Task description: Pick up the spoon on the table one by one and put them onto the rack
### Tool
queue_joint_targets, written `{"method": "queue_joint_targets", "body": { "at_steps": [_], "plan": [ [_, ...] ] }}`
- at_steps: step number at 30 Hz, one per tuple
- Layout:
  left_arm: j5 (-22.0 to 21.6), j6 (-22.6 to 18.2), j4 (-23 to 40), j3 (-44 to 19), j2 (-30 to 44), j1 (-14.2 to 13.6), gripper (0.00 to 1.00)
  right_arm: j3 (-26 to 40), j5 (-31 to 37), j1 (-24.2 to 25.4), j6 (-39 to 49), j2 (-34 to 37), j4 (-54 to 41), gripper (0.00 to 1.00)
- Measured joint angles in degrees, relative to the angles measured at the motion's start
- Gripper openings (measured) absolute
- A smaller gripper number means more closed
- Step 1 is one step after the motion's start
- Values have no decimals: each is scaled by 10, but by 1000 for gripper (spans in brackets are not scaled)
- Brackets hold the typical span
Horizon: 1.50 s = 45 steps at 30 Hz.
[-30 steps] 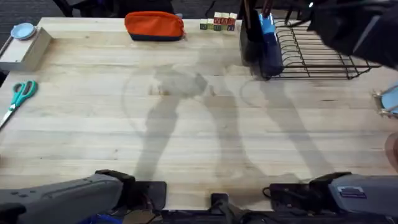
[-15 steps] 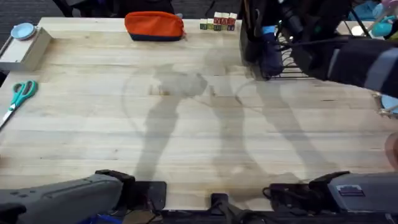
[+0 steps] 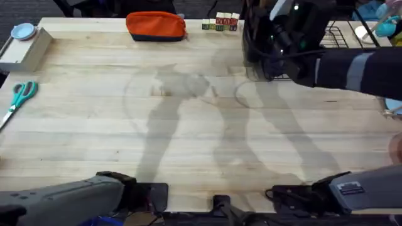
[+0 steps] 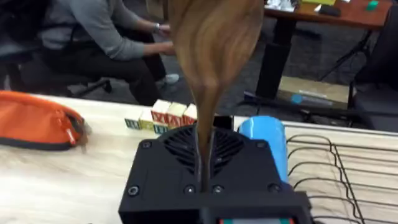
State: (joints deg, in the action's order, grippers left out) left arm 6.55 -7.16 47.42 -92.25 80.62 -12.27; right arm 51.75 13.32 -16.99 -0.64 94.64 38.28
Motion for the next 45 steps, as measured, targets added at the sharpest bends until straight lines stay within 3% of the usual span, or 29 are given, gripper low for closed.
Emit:
{"method": "queue_joint_targets", "body": {
  "at_steps": [19,24,26,29,30,32,33,39,45],
  "plan": [
    [0,0,0,0,0,0,993,-4,0,0,7,4,-11,50],
    [0,0,0,0,0,0,993,-4,0,0,41,4,12,177],
    [0,0,0,0,0,0,993,-4,0,0,54,4,14,297],
    [0,0,0,0,0,0,993,-4,0,0,62,4,15,336],
    [0,0,0,0,0,0,993,-4,0,0,63,4,15,404],
    [0,0,0,0,0,0,993,-4,0,0,67,4,14,682],
    [0,0,0,0,0,0,993,-4,0,0,71,4,16,985],
    [0,0,0,0,0,0,993,-4,0,0,71,-6,0,996],
    [0,0,0,0,0,0,992,-5,0,0,71,-132,-177,997]
  ]
}}
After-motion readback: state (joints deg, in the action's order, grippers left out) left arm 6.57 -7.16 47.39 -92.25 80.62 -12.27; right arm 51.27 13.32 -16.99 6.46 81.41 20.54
